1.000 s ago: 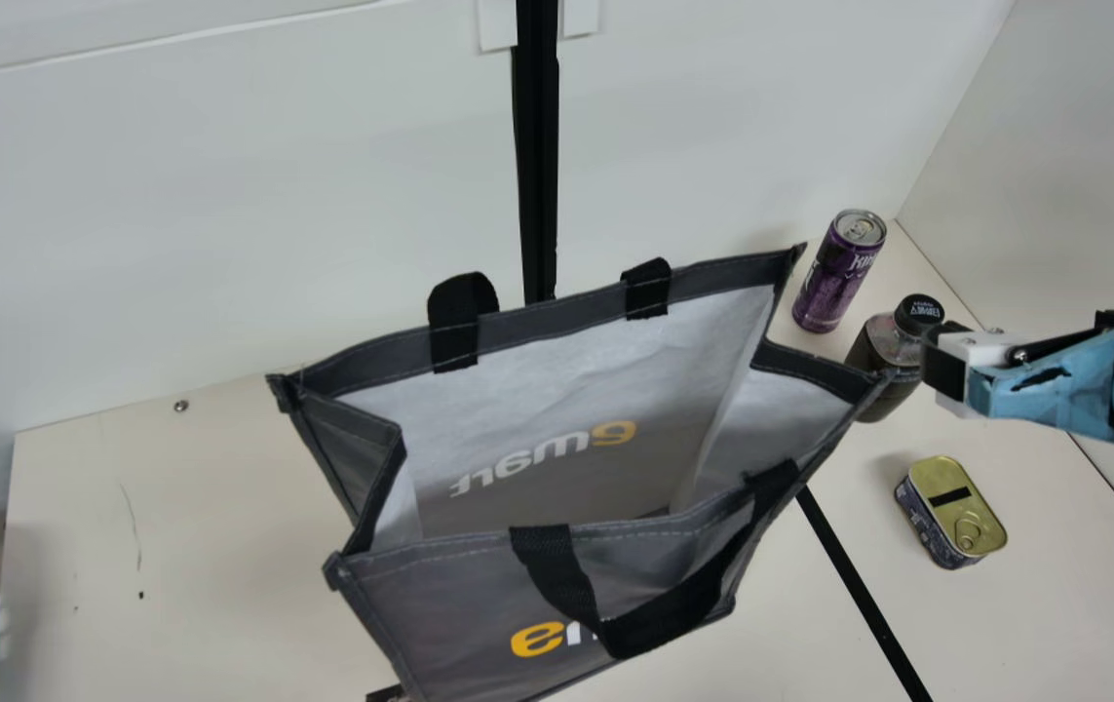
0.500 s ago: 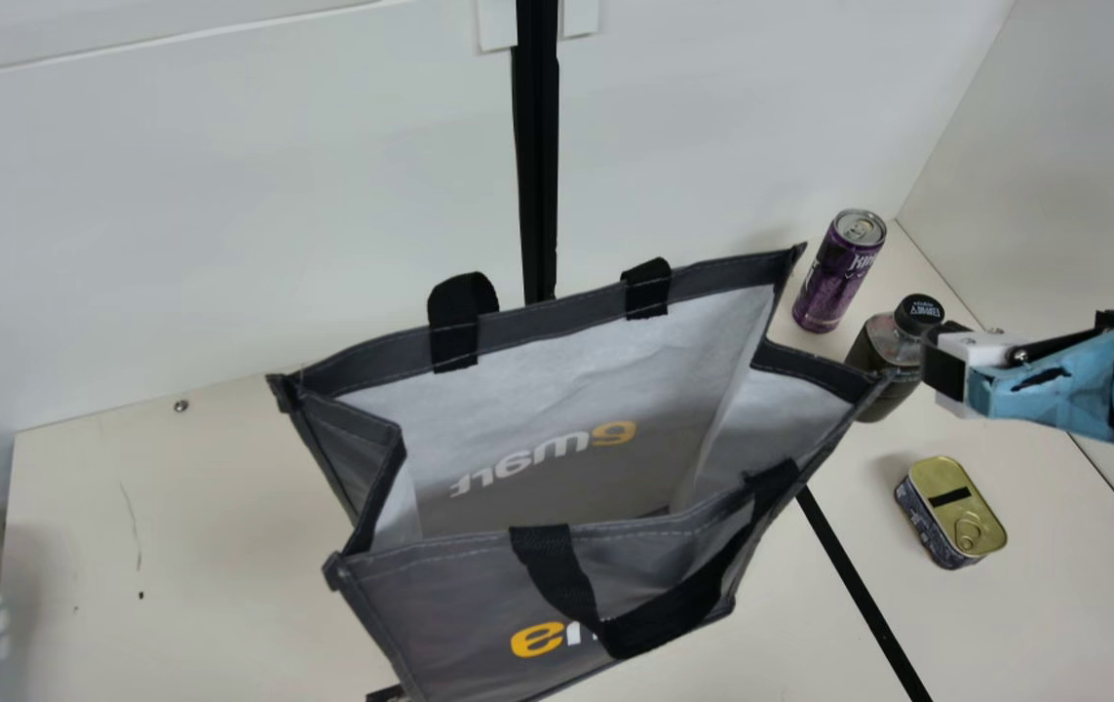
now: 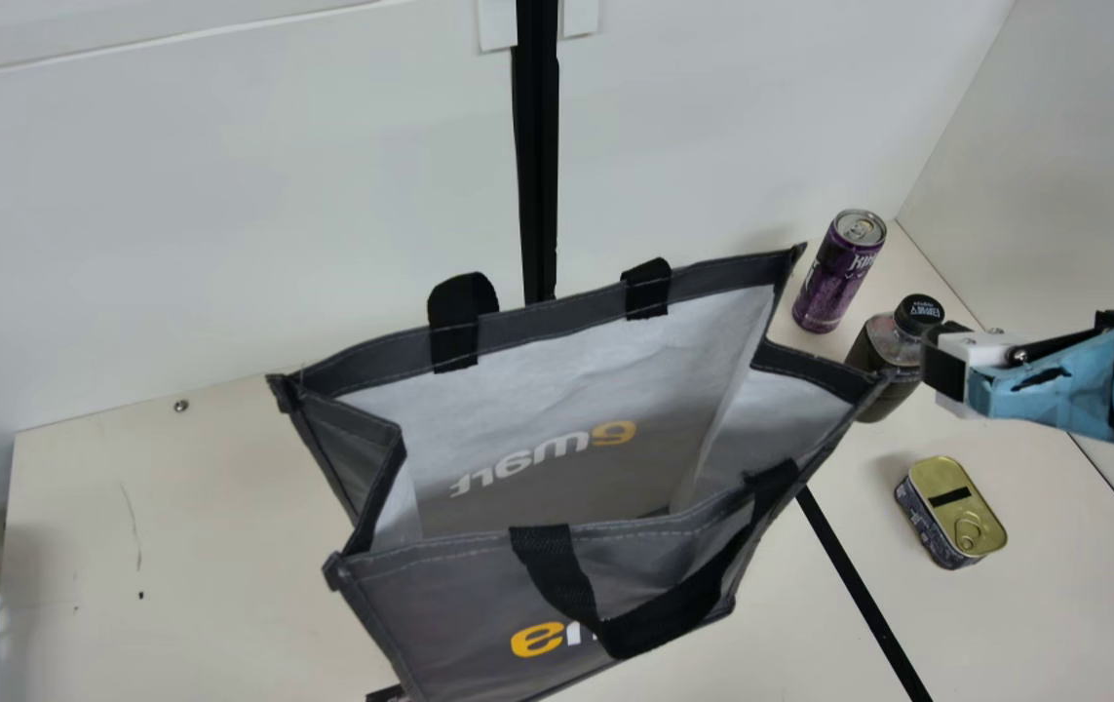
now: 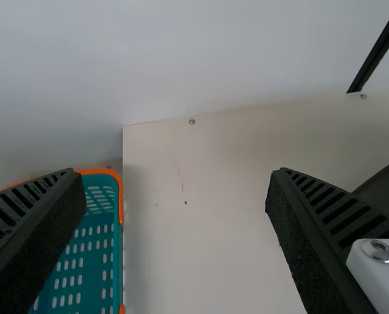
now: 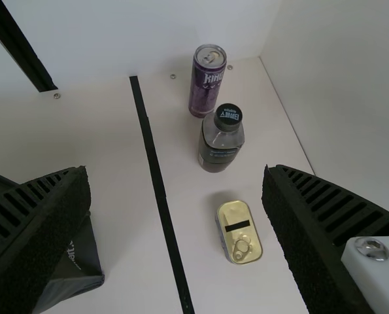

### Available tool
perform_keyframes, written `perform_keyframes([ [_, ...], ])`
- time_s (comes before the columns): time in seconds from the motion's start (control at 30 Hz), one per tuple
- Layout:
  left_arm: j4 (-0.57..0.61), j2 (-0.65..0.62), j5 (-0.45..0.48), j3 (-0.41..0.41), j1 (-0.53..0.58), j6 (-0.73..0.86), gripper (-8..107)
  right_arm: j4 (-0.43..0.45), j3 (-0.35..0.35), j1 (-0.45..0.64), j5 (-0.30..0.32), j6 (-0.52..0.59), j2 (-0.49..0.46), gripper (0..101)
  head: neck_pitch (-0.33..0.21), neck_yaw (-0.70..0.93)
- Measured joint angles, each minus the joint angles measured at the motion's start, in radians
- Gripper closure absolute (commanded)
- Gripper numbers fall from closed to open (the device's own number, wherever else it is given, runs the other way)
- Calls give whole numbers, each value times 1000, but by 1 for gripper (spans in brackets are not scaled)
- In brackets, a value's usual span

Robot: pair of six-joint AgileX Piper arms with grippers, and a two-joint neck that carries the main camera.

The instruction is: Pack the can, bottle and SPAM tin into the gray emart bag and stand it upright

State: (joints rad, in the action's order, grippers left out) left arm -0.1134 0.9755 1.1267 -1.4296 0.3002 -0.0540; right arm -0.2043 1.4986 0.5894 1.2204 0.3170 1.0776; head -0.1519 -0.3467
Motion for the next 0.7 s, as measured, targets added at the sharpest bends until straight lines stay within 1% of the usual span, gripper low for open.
perform_keyframes([
  [0.3,-13,89,-6,-111,77,29,9,0,0,0,0,0,0,6,0,0],
  [0.7,34,208,-5,-259,130,103,9,0,0,0,0,0,0,6,0,0],
])
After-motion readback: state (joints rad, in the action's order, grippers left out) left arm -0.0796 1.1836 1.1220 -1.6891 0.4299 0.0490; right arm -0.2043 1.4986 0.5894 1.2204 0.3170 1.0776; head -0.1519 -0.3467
